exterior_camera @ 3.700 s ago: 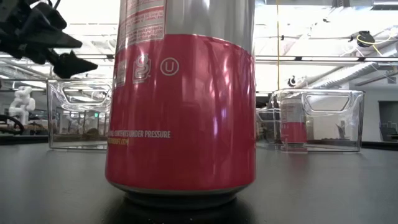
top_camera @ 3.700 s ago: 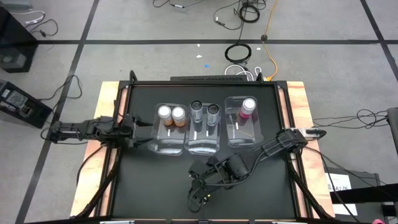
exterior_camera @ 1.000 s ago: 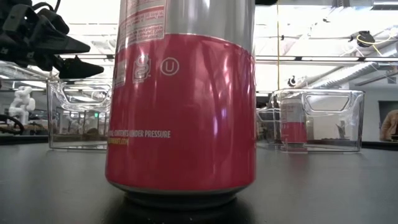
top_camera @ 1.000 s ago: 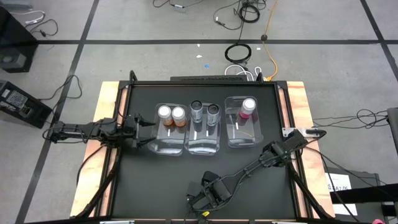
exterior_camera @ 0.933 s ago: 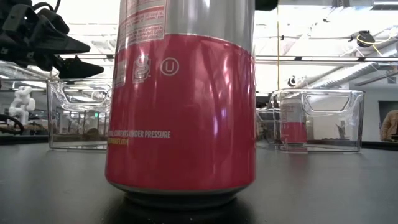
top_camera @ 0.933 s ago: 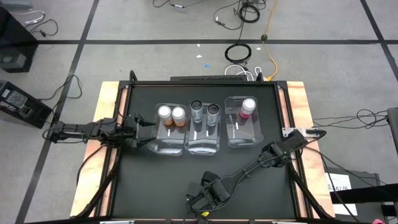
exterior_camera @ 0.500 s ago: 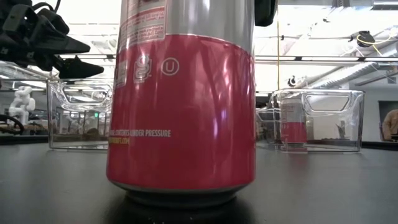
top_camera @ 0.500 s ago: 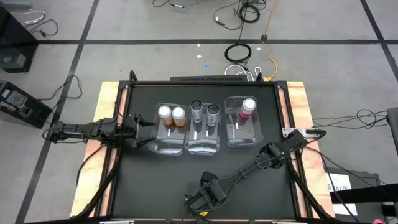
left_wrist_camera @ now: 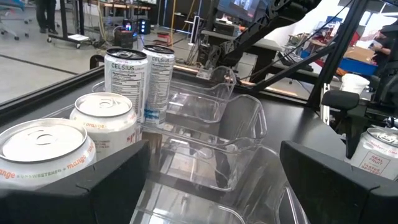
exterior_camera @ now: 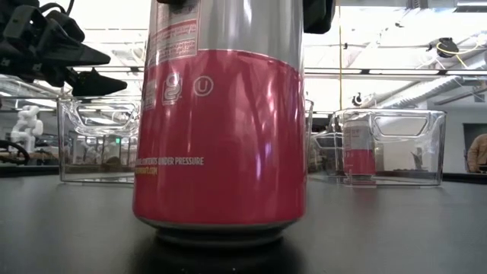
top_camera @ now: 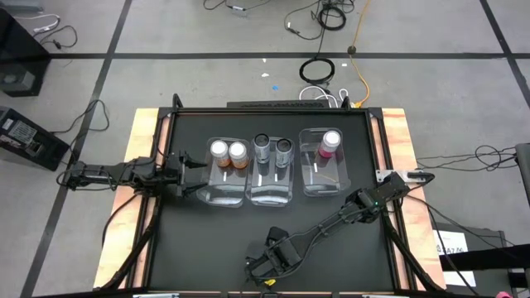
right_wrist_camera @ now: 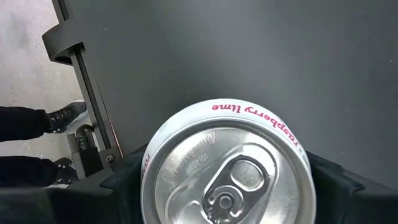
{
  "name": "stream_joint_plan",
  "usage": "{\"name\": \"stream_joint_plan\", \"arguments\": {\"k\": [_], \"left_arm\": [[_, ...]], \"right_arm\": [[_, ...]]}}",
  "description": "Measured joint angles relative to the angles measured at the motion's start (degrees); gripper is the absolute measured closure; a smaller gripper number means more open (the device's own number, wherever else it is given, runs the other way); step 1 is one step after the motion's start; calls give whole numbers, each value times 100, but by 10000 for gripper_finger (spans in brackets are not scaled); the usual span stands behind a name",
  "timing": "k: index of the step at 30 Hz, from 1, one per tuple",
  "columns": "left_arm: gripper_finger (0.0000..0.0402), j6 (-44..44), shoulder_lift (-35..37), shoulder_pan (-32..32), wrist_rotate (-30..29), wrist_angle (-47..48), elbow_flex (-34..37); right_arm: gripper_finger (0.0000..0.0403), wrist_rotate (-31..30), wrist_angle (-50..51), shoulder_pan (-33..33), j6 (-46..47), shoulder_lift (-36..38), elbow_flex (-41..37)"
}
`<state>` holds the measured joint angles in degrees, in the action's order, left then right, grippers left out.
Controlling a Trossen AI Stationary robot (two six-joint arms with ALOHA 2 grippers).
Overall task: Sort soda cans
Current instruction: Put the left pink/white soda can into the right transparent bin
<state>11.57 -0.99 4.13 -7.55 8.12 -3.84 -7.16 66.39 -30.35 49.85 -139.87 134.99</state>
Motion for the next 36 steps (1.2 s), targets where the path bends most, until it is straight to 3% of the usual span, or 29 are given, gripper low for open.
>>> {"name": "stream_joint_plan", "arguments": {"k": [10,17,24,29,36], "left_arm": [[33,0,0,0,0,3,-2],[33,0,0,1,0,4,-2],[33,0,0,0,0,5,-2],[33,0,0,-1,0,4,-2],[33,0,0,-1,0,12,-5]], "right_arm": [[114,-307,139,8,55,288,-9],[114,-489,830,75,194,743,-8],[114,-897,1628,185,235,1429,-6],[114,-1090,2407,397,776,2017,-9],[114,-1515,2356,878,231,2728,-82]]}}
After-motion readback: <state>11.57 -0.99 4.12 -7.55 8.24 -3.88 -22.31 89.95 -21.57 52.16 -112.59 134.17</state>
